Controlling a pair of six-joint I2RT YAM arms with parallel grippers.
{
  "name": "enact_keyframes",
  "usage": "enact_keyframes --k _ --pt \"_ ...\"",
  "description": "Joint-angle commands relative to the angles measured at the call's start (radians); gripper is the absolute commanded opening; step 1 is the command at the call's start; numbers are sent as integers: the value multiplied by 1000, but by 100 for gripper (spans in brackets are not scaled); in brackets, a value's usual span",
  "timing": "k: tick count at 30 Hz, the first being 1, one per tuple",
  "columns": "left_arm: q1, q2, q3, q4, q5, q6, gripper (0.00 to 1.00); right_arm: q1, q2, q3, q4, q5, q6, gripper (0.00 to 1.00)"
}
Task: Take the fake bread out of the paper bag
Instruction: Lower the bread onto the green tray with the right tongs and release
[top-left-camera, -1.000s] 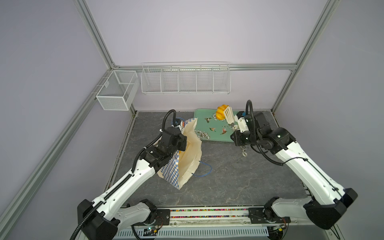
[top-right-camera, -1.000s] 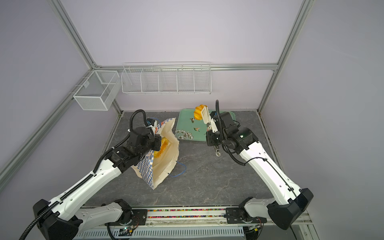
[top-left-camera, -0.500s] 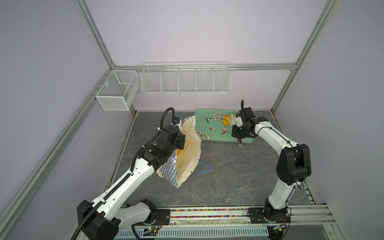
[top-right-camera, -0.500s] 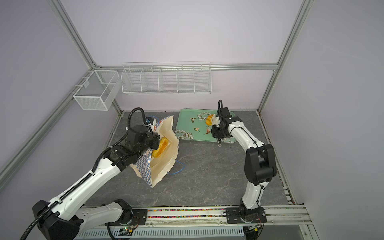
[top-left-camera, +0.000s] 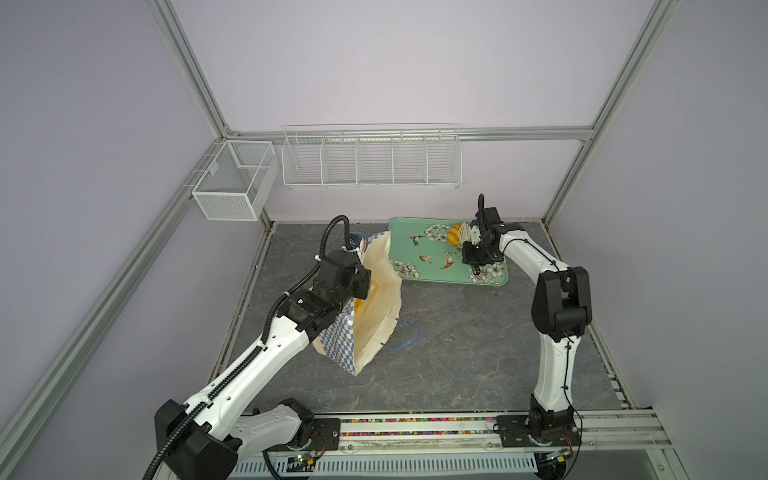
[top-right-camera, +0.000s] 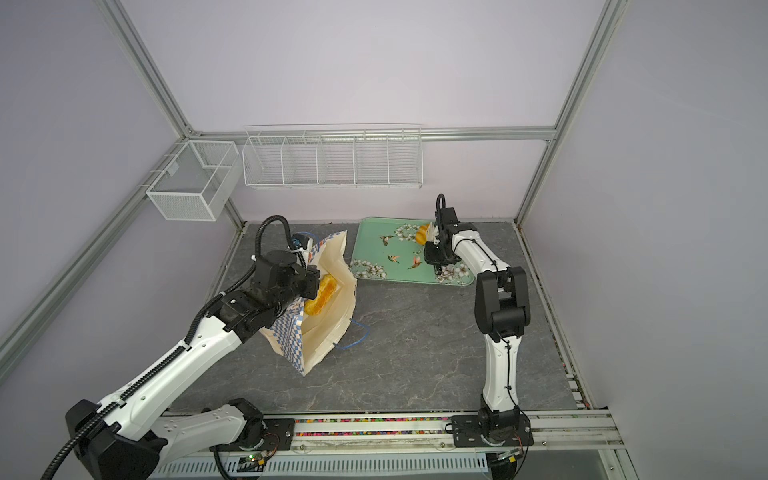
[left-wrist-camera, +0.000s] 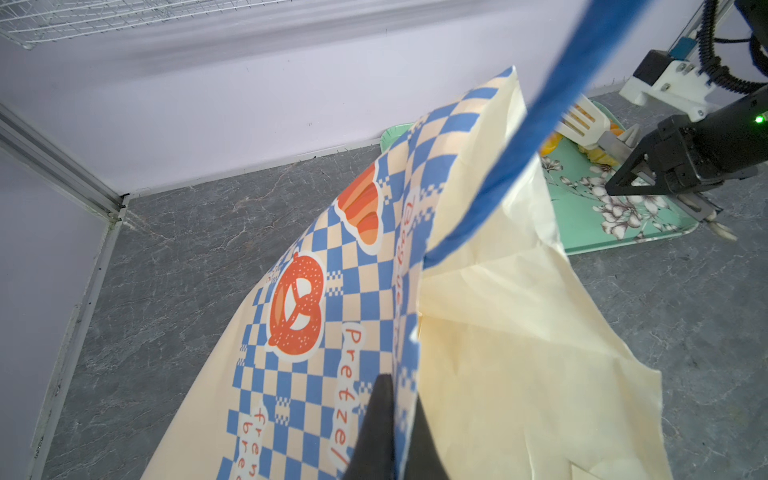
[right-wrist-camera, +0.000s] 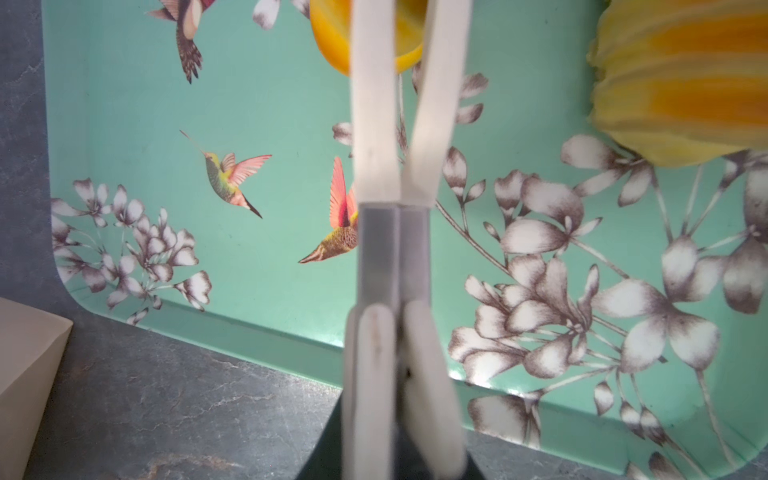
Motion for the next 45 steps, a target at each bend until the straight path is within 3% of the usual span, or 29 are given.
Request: enact_keyframes --k 1,8,17,26,45 --pt "8 -18 -24 -1 17 -16 0 -27 14 39 -45 24 -29 16" --pt "9 -29 -21 -2 18 -22 0 -40 31 79 -84 52 -48 19" --pt "10 -62 -29 -29 -3 -25 0 -52 102 181 -168 61 -76 33" --pt "10 -80 -21 -41 -23 -18 0 -52 72 190 -191 87 -85 42" --pt "10 -111 -15 -71 -45 4 0 -51 -46 174 -243 112 -100 44"
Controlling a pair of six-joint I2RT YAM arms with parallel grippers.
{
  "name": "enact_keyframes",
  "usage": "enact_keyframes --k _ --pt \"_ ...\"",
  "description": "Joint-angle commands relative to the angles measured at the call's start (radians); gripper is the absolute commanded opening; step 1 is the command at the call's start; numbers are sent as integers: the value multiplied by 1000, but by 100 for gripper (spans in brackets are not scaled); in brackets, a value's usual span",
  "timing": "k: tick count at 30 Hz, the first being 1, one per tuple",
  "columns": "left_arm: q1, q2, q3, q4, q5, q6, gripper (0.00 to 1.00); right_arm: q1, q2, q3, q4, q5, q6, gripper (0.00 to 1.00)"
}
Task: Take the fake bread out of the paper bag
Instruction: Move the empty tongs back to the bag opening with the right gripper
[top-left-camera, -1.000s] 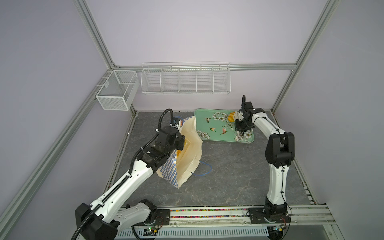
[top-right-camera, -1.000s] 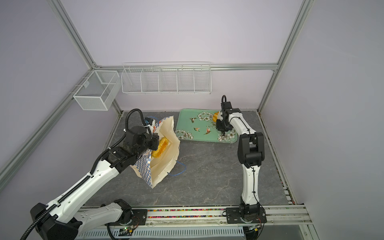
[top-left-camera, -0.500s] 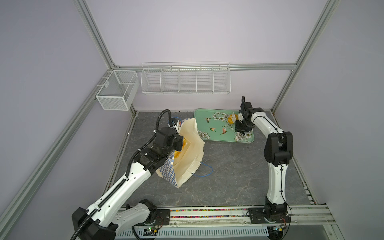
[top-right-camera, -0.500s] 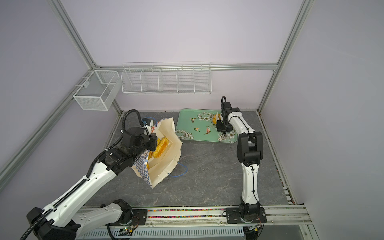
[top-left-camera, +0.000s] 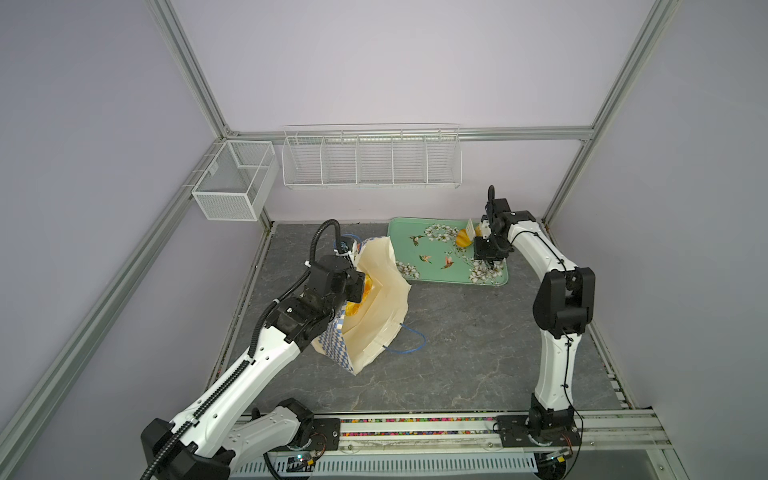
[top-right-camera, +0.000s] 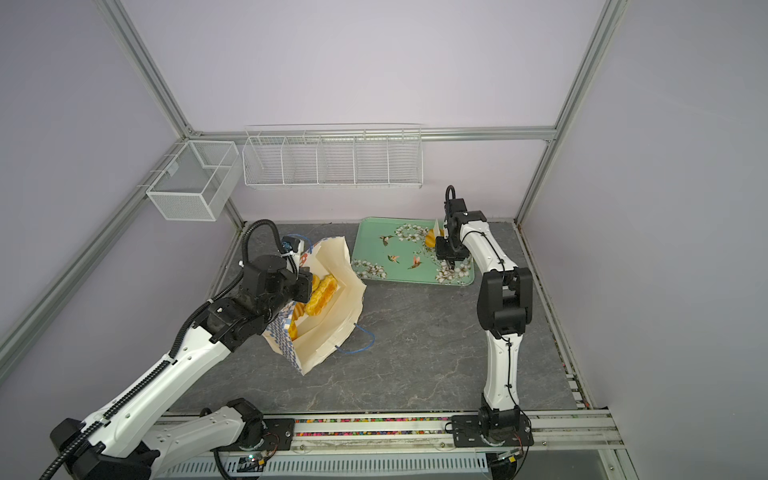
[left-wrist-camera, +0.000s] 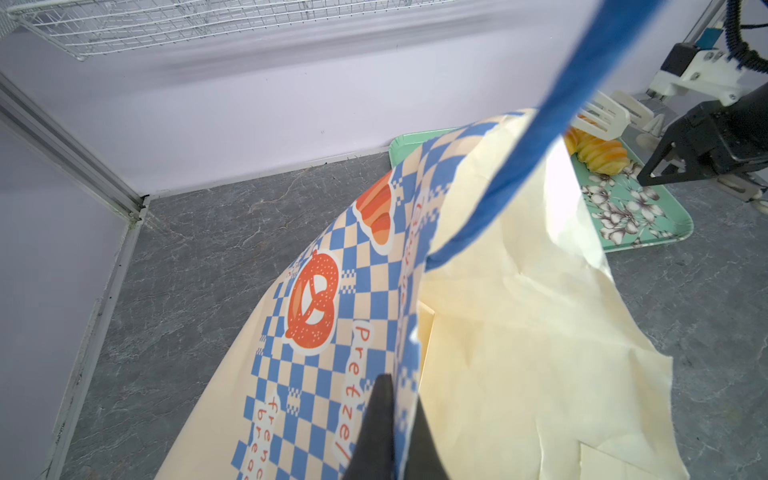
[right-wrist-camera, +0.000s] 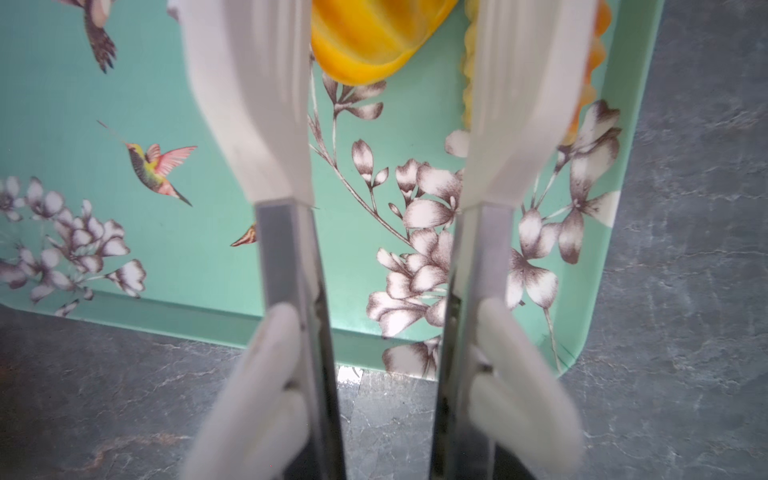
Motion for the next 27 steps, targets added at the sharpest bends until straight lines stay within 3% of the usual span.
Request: enact_keyframes --k 1,9,13,21,27 --pt "8 -28 0 -36 -28 4 0 -4 -67 4 -21 7 -22 44" --pt "8 -54 17 -76 -62 26 0 38 -258 -154 -4 -22 -10 40" --pt "8 -72 19 -85 -78 33 0 123 -397 -260 6 -43 -14 40" --pt "8 -93 12 -93 -60 27 0 356 -715 -441 -12 -36 96 39" --pt "8 -129 -8 -79 -45 10 0 597 -850 -448 -56 -5 239 38"
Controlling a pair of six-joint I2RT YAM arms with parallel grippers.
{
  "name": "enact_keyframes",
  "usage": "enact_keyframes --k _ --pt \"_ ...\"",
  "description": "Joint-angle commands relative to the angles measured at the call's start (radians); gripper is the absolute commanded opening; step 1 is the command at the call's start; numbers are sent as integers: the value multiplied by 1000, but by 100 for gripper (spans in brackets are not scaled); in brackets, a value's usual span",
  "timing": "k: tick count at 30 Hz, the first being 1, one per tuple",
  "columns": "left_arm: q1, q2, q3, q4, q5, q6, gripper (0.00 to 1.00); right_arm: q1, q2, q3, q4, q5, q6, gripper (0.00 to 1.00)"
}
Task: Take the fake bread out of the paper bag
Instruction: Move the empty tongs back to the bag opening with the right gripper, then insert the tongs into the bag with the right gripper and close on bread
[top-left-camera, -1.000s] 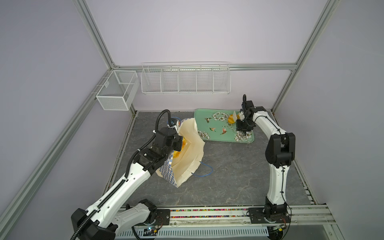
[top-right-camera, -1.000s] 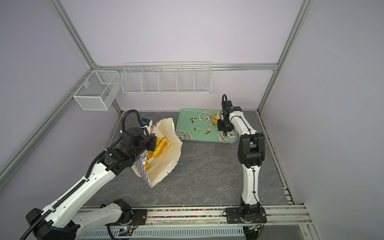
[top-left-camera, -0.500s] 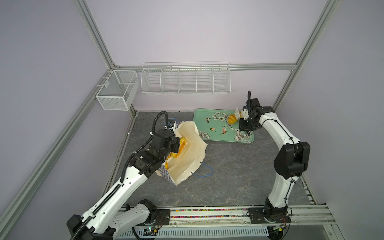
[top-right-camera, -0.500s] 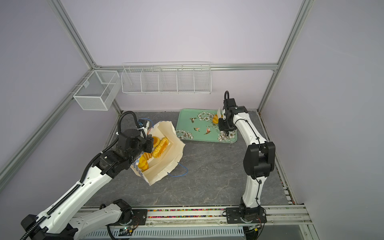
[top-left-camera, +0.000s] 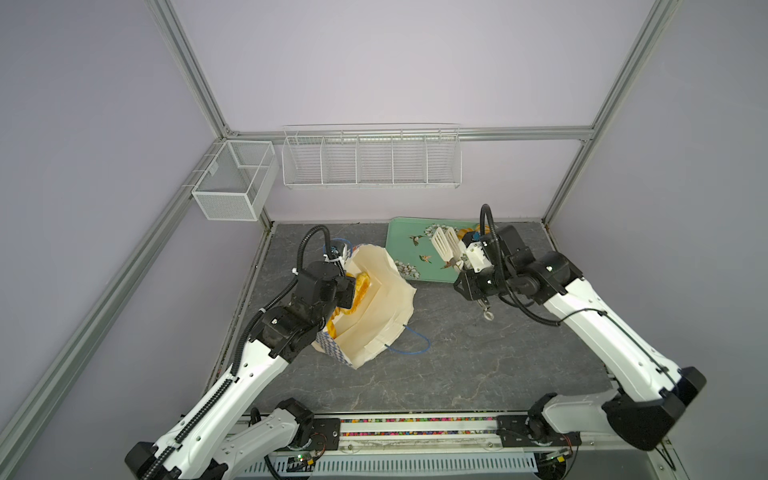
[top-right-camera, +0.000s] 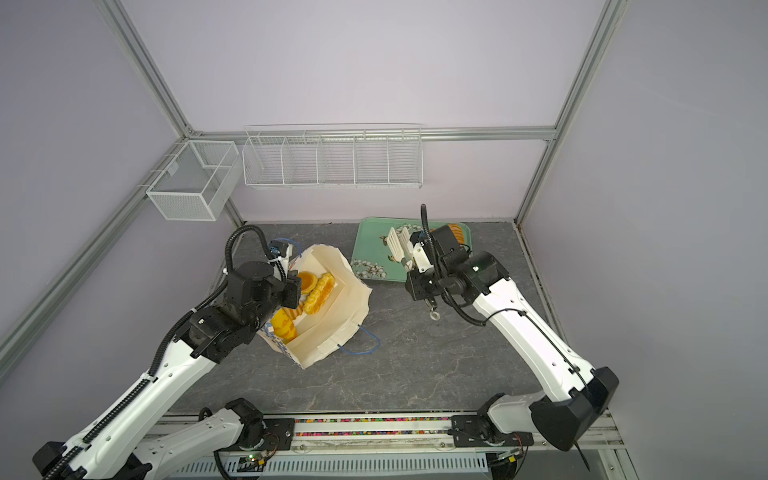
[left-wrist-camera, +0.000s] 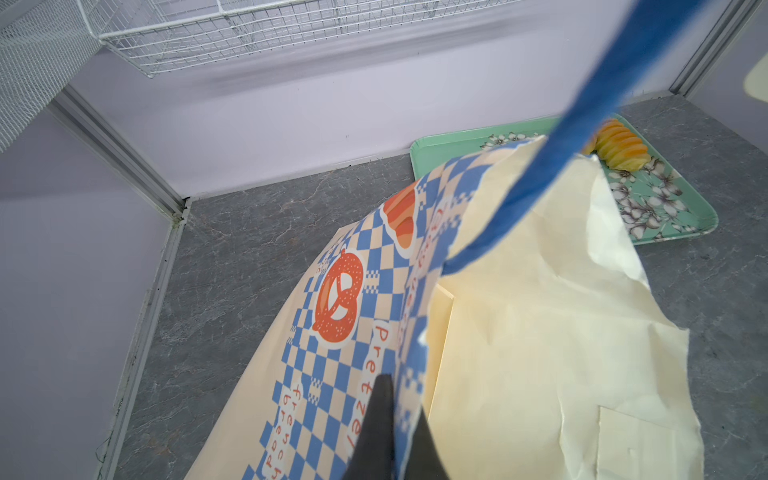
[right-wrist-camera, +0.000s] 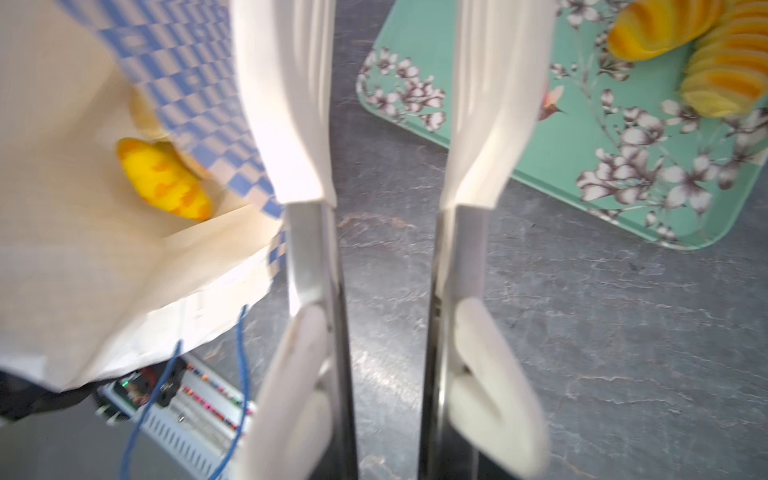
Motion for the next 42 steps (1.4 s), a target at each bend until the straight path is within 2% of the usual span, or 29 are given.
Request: enact_keyframes --k 1,6,12,18,25,35,42 --pt "8 -32 -12 5 8 -18 0 124 -52 -12 -12 33 114 38" --pt "8 -20 -16 13 21 -36 0 346 -24 8 16 63 175 37" --pt "7 -5 -19 24 44 -52 0 468 77 73 37 49 169 37" --pt "8 -2 -20 36 75 -53 0 466 235 154 1 -8 158 40" --pt "-6 -17 -35 59 111 -45 0 370 398 203 50 -176 203 41" --pt "-46 -25 -58 98 93 -64 0 312 571 269 99 -221 251 42" --pt "-49 -36 -78 112 100 -65 0 288 648 296 129 -207 275 43"
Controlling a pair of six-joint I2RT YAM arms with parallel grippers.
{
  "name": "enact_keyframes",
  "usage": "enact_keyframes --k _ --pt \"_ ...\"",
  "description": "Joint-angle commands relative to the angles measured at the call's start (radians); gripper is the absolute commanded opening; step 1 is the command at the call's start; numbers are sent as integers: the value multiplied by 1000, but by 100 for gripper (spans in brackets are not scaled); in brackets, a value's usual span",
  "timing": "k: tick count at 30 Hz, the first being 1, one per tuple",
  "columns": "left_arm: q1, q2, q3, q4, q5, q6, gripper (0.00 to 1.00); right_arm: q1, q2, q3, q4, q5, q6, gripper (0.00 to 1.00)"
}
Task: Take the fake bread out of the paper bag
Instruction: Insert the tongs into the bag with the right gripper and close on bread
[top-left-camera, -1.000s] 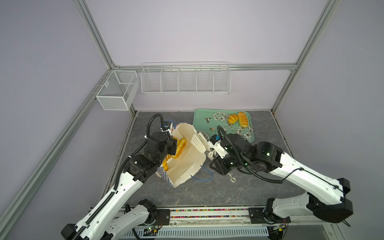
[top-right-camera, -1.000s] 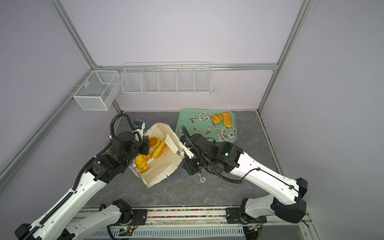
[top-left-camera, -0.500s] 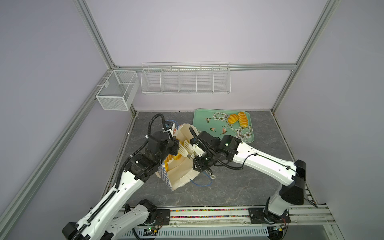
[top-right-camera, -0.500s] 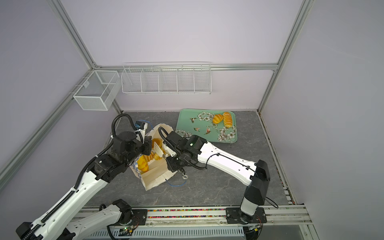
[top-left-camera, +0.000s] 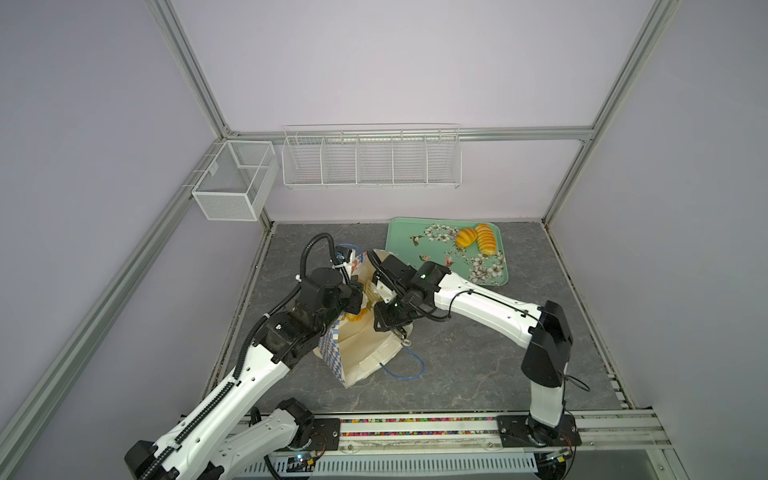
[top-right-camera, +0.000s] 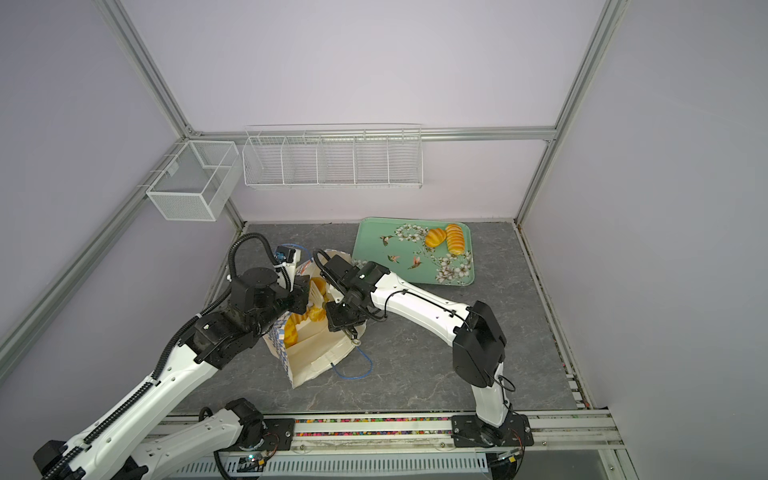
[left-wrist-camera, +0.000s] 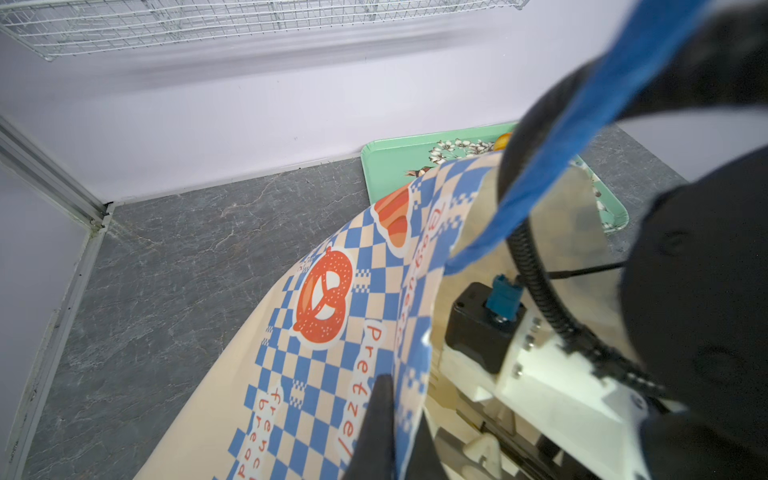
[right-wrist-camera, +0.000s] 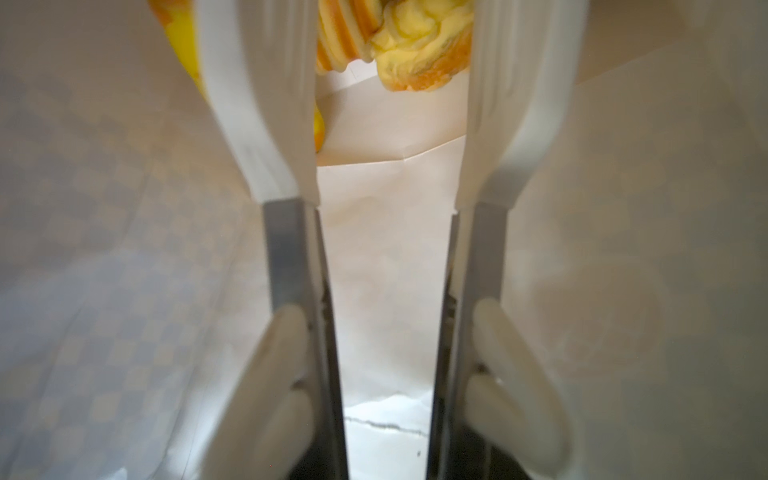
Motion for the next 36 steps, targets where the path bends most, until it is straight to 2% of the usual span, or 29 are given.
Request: enact_keyframes --k 1,10,28,31,36 --pt "-6 -21 -15 32 5 -15 0 -15 17 33 47 -9 31 43" --pt "-6 -20 -15 36 22 -2 0 -47 46 38 108 -28 47 41" --pt "-6 38 2 73 83 29 0 -43 122 41 218 -133 69 43" --pt "-6 33 -19 94 87 41 0 -46 129 58 238 -142 60 38" --pt "-6 35 -27 86 76 44 0 -65 86 35 225 -122 28 18"
